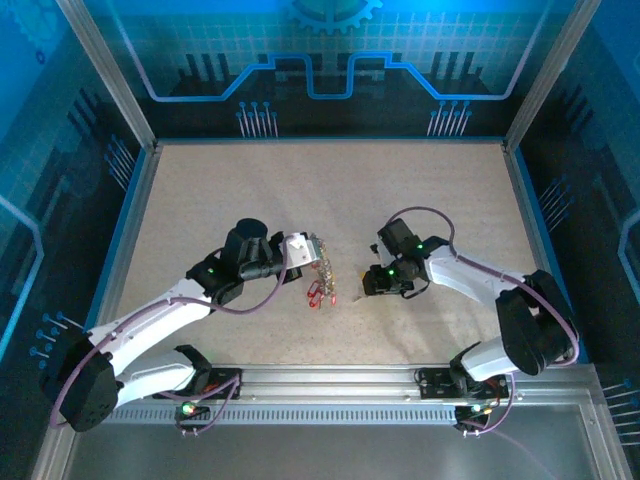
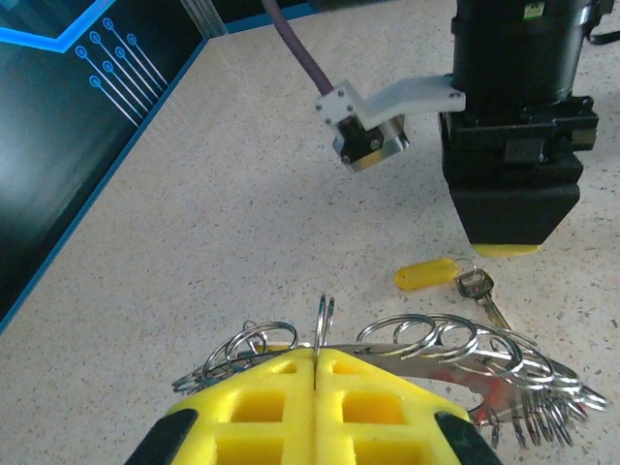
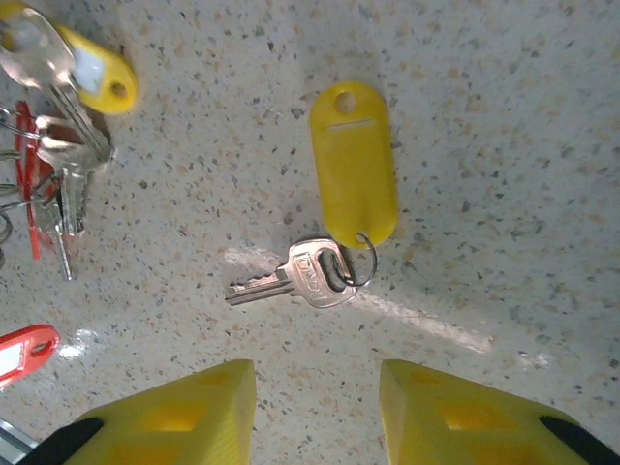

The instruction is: Put the keys on the keyring

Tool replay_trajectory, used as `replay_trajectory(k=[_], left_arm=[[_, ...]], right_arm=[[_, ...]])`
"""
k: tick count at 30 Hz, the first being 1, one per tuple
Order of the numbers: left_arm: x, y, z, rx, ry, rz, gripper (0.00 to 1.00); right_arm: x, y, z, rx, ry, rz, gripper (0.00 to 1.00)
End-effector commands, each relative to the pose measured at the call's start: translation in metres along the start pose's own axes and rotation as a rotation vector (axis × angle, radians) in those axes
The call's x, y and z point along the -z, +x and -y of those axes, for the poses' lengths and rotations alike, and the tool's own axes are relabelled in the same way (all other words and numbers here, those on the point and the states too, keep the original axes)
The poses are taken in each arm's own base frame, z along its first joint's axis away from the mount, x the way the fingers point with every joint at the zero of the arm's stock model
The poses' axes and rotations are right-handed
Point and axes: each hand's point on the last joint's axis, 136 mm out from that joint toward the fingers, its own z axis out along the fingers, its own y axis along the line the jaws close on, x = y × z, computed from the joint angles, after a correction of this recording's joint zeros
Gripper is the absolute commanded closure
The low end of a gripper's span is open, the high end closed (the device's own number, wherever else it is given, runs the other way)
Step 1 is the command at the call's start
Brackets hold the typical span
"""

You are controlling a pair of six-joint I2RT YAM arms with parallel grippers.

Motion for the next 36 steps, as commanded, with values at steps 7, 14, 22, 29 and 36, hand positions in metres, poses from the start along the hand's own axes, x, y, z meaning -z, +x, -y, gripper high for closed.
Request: replay_trajectory(k=[7,14,22,29,36], left_arm=[[0.003,-0.013,-0.003,-0.02,0.003,0.06,1.0],[0.0,-0.01,-0.002,-0.008,0.019,0.043,1.0],[0.0,-0.012,-0.001,-0.005,0.026,0.053,1.0],[-0.001,-0.012,0.0,-0.001,0.033,0.051,1.0],[0.0,-0.011,0.001,-0.004,0.039,0.04,1.0]], right_arm=[[-0.022,-0.007,0.003,-0.088,-0.087,-0.063,0.68],[-0.026,-0.012,0.004,-0.118,-0.093,-0.051,0.69],[-0.028,-0.011,0.014,-0.151,-0.061,-0.053,0.66],[-0.038,-0.008,0.007,-0.158,-0.115,-0.098,0.83],[-0.033,-0.01,0.004,-0.142,-0.135,-0.067,0.88]])
